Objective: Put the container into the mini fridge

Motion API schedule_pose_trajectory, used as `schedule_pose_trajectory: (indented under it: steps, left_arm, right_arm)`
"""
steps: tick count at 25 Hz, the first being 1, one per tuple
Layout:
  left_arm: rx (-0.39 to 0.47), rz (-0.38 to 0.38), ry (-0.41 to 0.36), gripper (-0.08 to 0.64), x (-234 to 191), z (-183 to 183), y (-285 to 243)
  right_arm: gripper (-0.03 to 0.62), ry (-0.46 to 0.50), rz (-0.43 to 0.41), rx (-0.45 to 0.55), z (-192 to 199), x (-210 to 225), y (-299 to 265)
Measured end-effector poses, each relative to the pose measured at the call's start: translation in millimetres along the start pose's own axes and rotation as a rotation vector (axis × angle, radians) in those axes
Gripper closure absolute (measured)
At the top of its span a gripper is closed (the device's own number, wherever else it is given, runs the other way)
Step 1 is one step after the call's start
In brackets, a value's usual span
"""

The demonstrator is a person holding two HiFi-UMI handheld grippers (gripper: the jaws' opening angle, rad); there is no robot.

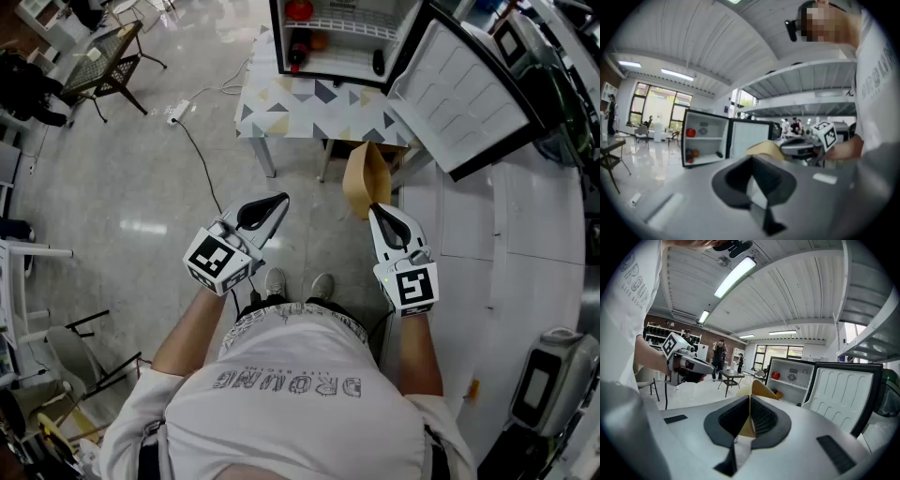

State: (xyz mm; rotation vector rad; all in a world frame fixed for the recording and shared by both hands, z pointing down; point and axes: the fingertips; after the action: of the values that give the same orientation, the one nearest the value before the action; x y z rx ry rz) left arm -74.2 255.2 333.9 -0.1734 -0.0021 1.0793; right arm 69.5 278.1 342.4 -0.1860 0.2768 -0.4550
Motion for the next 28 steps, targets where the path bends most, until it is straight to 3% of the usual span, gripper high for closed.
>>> schedule_pose_trajectory:
  steps: [20, 28]
  left_arm:
    - [-0.011, -0.031, 0.006, 0.552, 20, 4, -53]
    - [-0.012, -0.032, 0.011, 0.552, 5, 5, -72]
  right_arm:
    - [0.580, -0.011, -0.034, 0.022, 23, 46, 12]
    - [0.580, -0.012, -0.035, 0.021, 25, 65, -3]
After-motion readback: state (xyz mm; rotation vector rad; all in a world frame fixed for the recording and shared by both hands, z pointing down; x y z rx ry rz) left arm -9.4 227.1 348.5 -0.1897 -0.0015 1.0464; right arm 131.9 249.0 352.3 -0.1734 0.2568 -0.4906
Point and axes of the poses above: the fingertips, and each gripper's own axes: y backward along the fingers, x to its right, z out of its underside, and after that the axes turned 4 degrees about z, right-handed
